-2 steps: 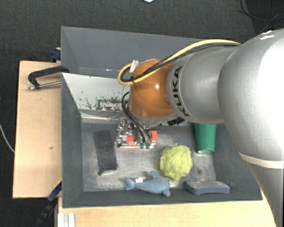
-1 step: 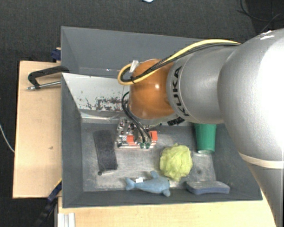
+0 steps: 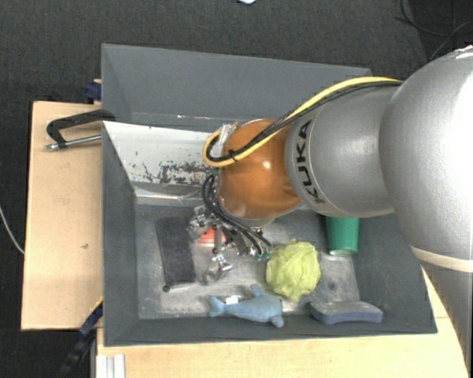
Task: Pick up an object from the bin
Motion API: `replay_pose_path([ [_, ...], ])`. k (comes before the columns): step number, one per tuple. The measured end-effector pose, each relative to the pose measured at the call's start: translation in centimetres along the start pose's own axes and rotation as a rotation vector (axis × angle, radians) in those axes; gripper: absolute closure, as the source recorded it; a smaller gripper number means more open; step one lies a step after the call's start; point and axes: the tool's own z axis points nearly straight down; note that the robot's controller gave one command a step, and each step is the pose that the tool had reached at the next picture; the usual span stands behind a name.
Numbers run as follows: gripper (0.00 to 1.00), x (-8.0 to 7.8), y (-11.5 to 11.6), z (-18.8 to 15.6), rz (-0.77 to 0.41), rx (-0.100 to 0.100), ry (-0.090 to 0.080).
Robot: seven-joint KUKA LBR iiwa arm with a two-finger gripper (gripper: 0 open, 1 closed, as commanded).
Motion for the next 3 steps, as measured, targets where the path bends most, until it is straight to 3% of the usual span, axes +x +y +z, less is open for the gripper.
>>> replay_pose_path([
  [1, 0.00, 0.0, 0.0, 0.0, 0.001, -0.001, -0.001],
  [2, 0.00, -0.1, 4.2, 0.5, -0.031, 0.002, 0.004],
  [3, 0.00, -1.6, 4.7, 1.0, 0.070, 0.004, 0.019],
])
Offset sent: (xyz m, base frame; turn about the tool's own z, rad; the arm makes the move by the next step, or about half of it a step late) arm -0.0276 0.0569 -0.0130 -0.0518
